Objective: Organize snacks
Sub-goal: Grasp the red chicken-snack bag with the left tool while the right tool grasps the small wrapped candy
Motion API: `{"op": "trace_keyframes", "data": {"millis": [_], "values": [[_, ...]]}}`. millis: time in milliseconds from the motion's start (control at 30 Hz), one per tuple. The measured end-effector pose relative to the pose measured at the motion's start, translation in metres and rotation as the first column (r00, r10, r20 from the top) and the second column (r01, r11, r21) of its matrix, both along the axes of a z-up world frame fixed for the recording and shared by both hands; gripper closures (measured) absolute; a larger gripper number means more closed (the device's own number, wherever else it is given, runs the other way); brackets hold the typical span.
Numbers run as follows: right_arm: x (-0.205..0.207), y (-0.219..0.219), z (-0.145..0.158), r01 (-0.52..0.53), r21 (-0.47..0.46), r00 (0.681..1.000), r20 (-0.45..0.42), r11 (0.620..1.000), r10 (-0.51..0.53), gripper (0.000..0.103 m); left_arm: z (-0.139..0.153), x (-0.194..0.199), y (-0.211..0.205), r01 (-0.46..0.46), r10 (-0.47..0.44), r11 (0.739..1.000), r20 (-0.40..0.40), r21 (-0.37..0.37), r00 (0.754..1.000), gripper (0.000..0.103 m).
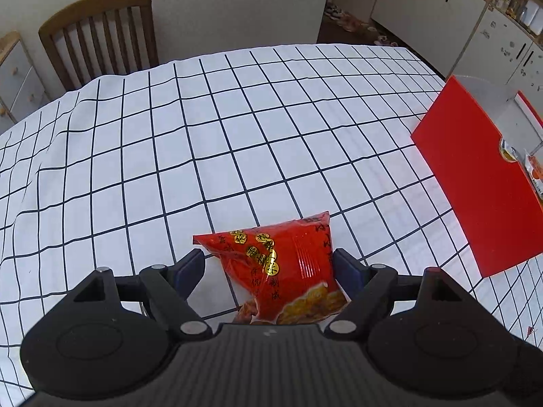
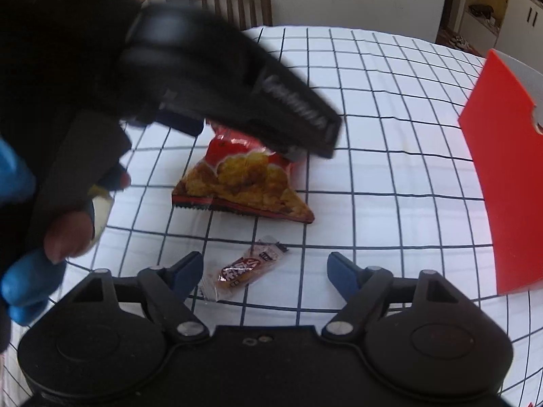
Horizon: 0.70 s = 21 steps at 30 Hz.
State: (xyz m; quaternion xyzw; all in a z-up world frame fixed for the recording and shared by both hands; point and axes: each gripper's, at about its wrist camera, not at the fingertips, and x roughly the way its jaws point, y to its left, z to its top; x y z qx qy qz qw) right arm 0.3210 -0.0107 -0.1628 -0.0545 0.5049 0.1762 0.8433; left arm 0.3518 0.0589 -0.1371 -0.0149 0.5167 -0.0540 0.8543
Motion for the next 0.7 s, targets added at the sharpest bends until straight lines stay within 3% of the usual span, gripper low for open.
{"op": "trace_keyframes", "data": {"millis": [200, 400, 633, 700], "values": [[0.0, 0.006, -0.007, -0.019, -0.025, 1.0, -0.003, 1.0, 0.019, 0.031, -0.004, 0.002, -0.002, 0.013, -0.013, 1.0, -0.003, -0.006, 1.0, 0.021], [-0.002, 0.014, -0.008, -0.052, -0.047, 0.999, 0.009, 0.998, 0.053, 0.051, -0.015, 0.005, -0.002, 0.01, -0.011, 1.0, -0.034, -0.008, 0.999, 0.021], [-0.001, 0.007, -0.005, -0.054, -0.04, 0.998, 0.016, 0.998, 0.054, 0.086, -0.016, 0.003, -0.004, 0.001, -0.001, 1.0, -0.028, -0.016, 1.0, 0.026], [0.001, 0.003, -0.004, -0.05, -0.031, 0.999, 0.01, 0.998, 0.051, 0.088, -0.016, 0.003, -0.004, -0.003, 0.003, 1.0, -0.026, -0.012, 1.0, 0.027]]}}
